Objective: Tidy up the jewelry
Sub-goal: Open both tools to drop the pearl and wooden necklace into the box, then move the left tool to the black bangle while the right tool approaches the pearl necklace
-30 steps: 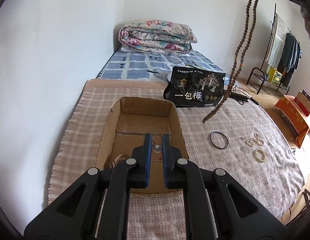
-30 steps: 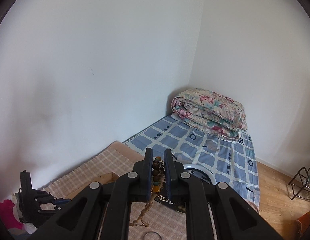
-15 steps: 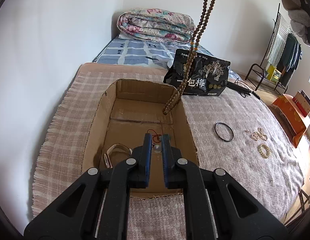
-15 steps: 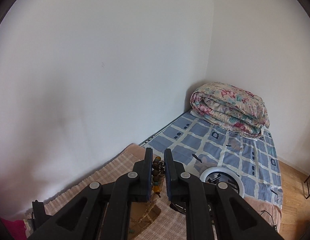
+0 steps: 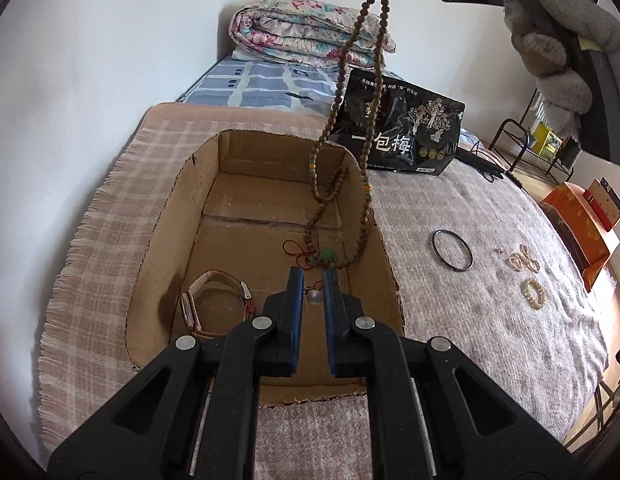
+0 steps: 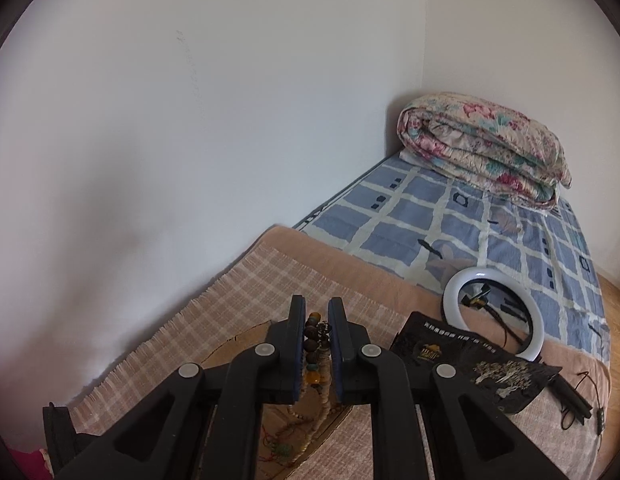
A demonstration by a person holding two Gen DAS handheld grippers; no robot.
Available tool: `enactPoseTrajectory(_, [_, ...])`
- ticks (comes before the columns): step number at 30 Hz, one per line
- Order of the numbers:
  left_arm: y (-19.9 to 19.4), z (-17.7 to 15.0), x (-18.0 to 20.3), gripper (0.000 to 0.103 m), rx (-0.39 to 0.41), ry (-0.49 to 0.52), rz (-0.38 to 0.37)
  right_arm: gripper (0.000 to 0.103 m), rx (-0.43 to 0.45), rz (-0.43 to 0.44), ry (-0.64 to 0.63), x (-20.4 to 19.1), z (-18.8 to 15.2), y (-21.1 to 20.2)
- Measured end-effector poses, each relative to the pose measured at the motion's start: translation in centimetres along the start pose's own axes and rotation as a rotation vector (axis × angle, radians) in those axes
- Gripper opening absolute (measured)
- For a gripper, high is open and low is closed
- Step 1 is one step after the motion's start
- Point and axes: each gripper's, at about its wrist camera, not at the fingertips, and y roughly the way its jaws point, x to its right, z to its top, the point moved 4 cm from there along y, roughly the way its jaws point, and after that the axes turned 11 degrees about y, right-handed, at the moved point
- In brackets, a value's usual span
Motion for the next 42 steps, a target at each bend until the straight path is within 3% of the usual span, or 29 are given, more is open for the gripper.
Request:
enactPoseTrajectory(3, [0.2,0.1,-0.1,0.008,-0.004,-0.001,0.000,0.013,-0.021,-0.009,0.009,0.1,-0.9,0.9])
enactPoseTrajectory(5, [0.2,0.1,-0.1,0.008,-0.007,-0.002,-0.006,0.032,-0.032,-0.012,0.009,0.2,-1.4,1.2])
enactPoseTrajectory(10, [0.0,0.1,0.1,0.008,-0.008,0.002,0.001,0.057,-0.020,-0.019,0.007,0.4,-1.9,0.6])
enactPoseTrajectory(12, [-0.2,0.1,0.2,0.009,-0.006,0.001,0.006,0.058,-0.018,-0.022,0.016,0.7,-2.2,0.1])
enactPoseTrajectory(15, [-0.8,0.3,0.2,0.041,0.007,-0.005,0.015,0.063,-0.013,-0.033,0.033,1.4,-2.5,-0.8])
enactPoseTrajectory(21, [-2.8,0.9,0.1,0.041,0.041,-0.024,0.030,0.074,0.019,-0.051,0.058,3.0,-3.1,-3.9])
enactPoseTrajectory(23, [-3.5,1.1,0.0,0.041,0.050,-0.029,0.039,0.082,0.032,-0.058,0.067,3.7,-3.4,-5.1])
enactPoseTrajectory(31, [-6.3,1.8,1.2,0.041,0.079,-0.020,0.089,0.092,0.071,-0.109,0.086,6.7,-5.1,-10.1])
enactPoseTrajectory(35, [-6.8,1.8,2.2,0.041,0.083,-0.021,0.086,0.103,0.094,-0.161,0.107,8.8,-6.7,-12.7])
enactPoseTrajectory(42, [-6.4,1.9,4.9,0.041,0.078,-0.006,0.045,0.103,0.119,-0.282,0.126,12.8,-10.2,-17.1])
